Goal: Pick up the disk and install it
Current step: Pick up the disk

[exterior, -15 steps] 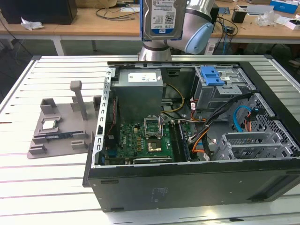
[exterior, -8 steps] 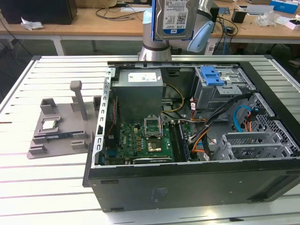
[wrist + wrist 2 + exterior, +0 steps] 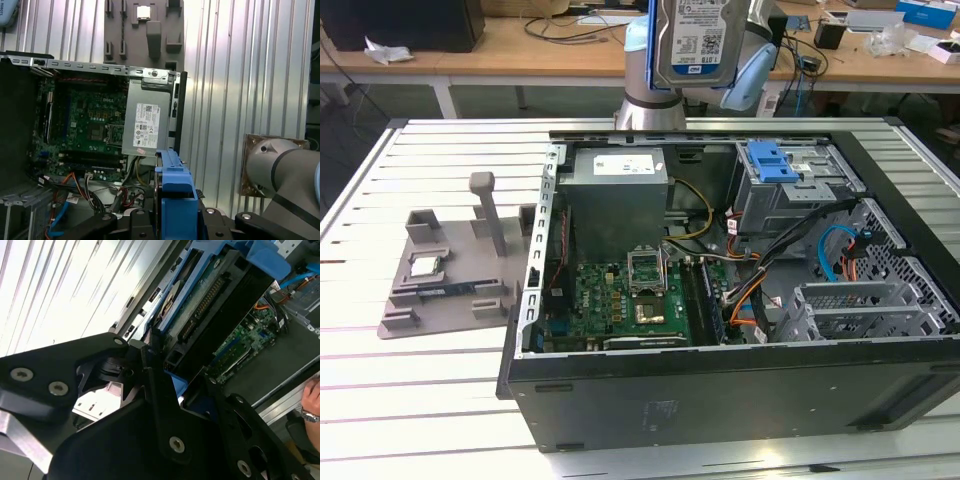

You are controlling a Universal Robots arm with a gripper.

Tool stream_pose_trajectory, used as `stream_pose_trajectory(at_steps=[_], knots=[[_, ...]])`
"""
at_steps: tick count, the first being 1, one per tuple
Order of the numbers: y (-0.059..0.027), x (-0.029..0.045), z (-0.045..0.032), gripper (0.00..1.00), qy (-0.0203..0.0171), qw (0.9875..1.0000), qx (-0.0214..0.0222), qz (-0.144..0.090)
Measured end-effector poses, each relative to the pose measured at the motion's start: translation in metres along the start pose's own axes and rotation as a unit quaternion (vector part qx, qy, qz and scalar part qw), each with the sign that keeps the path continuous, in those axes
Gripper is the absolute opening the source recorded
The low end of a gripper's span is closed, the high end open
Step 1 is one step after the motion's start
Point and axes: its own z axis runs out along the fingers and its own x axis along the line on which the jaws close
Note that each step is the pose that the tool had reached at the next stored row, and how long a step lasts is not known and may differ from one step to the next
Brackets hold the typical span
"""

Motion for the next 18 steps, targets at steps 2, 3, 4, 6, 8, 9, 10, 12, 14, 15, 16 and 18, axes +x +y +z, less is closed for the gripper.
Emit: stream_pose_trajectory(at_steps=[2,3,4,6,8,9,10,12,14,15,16,18], knots=[[0.0,0.0,0.0,0.37,-0.0007,0.9999,-0.0002,0.017],[0.0,0.0,0.0,0.37,-0.0015,0.9995,-0.0003,0.033],[0.0,0.0,-0.0001,0.37,-0.0099,0.9991,-0.0001,0.04],[0.0,-0.0001,0.0001,0.37,-0.0152,0.9981,0.0001,0.059],[0.0,0.0,0.0001,0.37,-0.0155,0.9976,0.0002,0.068],[0.0,0.0,0.0001,0.37,-0.0155,0.9976,0.0002,0.068],[0.0,0.0,0.0001,0.37,-0.0156,0.9975,0.0002,0.069],[0.0,0.0005,0.0002,0.37,-0.0155,0.9979,0.0002,0.064],[0.0001,0.0011,0.0002,0.37,-0.015,0.9985,0.0002,0.053],[0.0001,0.002,0.0003,0.37,-0.0146,0.9989,0.0001,0.045],[0.0002,0.0024,0.0005,0.37,-0.0146,0.9989,0.0001,0.044],[0.0003,0.004,0.0015,0.37,-0.0146,0.9989,0.0001,0.044]])
